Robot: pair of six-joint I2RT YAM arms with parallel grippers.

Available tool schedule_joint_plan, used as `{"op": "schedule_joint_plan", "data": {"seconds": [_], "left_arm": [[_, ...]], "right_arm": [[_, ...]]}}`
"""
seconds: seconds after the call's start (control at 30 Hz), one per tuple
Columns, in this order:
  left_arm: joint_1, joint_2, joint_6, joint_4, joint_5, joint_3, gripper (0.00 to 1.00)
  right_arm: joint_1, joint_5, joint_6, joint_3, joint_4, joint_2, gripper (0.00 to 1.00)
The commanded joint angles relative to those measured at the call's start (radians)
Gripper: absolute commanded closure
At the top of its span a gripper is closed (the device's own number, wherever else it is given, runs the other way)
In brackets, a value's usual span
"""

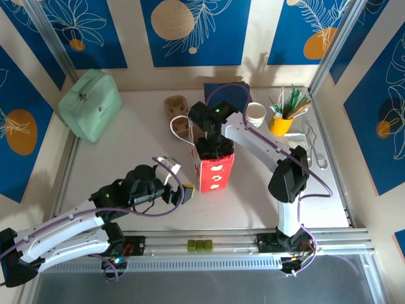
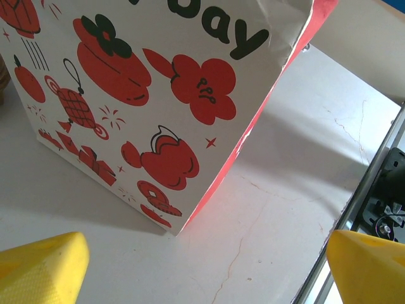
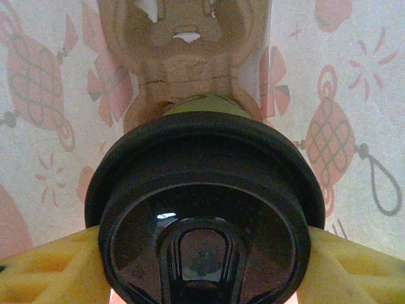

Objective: Pack the takeout coffee

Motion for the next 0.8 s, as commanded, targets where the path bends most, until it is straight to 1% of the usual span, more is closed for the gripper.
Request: {"op": "schedule_joint_plan", "data": {"seconds": [0.0,0.27,0.5,0.77], "left_arm": [[-0.007,0.001,0.005,0.014,-0.011,0.004,0.04],[-0.007,0.012,0.009,0.013,-0.01,0.014,0.04],[-0.007,0.012,0.009,0.009,-0.014,0.015,0.03],[-0.007,0.008,0.005,0.009,-0.015,0.014,0.03]], "right_arm": [[0.001,0.0,-0.001,0.012,-0.025,-0.016,0.35],[0.003,-0.012,-0.003,0.023,-0.032,-0.015,0.35],[0.0,-0.06,-0.01,0.012,-0.012,-0.034,0.36],[0.0,-0.077,-0.011,0.012,-0.023,-0.038,0.36]]}}
